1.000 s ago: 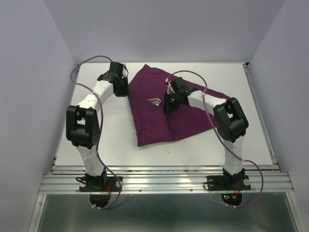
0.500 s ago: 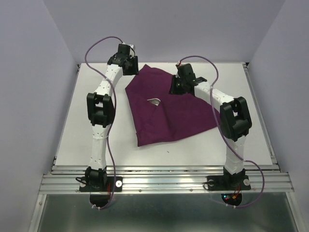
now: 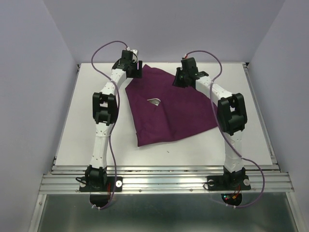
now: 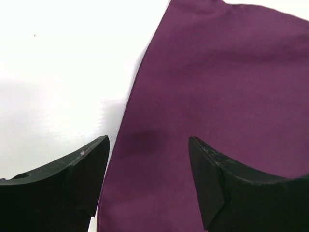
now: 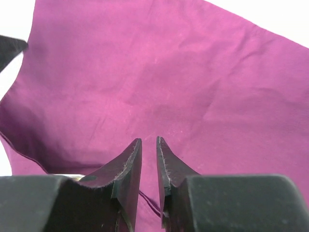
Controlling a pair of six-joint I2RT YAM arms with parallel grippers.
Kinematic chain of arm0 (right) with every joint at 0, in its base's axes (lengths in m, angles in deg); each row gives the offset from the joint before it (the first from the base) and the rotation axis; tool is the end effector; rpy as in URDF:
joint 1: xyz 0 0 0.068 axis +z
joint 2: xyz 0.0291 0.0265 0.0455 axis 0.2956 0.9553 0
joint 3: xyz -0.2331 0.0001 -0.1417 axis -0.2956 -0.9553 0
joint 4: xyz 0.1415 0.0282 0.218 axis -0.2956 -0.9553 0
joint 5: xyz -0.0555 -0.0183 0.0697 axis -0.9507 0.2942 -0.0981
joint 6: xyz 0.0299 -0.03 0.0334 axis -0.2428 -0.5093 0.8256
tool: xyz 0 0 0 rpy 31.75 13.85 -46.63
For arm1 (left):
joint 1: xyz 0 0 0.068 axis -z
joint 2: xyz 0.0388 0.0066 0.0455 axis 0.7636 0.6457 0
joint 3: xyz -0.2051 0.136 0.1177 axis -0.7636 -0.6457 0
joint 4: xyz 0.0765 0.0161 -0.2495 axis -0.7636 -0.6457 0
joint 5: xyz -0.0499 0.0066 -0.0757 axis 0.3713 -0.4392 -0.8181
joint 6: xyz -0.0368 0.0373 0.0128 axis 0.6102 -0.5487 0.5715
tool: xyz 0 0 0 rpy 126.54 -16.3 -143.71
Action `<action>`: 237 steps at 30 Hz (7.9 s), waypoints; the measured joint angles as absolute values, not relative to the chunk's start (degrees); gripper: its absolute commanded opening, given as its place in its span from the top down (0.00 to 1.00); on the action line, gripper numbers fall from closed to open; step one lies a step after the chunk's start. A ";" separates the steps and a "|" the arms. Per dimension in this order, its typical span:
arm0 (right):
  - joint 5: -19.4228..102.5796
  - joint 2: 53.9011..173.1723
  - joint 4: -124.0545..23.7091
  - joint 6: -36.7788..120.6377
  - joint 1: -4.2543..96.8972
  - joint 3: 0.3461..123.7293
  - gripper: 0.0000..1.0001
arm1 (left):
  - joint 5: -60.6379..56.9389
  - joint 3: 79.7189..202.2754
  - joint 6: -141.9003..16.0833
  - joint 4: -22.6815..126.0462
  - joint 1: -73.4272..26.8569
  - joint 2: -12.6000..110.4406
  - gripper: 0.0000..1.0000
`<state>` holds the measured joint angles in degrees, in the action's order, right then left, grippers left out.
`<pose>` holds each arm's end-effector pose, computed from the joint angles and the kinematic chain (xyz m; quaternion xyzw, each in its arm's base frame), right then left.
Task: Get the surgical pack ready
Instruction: Pack the surgical kit at the center of the board.
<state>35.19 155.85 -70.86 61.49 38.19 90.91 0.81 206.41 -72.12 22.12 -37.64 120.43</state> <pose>0.4667 0.1800 0.2407 0.0380 0.9061 0.1783 0.3818 0.5666 -0.1254 0.2116 0.0979 0.8880 -0.0998 0.4382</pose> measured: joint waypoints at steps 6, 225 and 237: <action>35.54 158.52 -72.39 61.70 38.28 91.70 0.76 | -0.72 209.58 -71.83 24.98 -37.64 125.58 0.28; 49.42 143.37 -63.88 72.35 39.15 67.20 0.23 | -20.29 143.04 -85.97 30.73 -17.10 77.08 1.00; 49.38 145.12 -60.43 76.50 40.20 67.33 0.92 | -20.35 143.04 -86.00 30.64 -17.10 76.76 1.00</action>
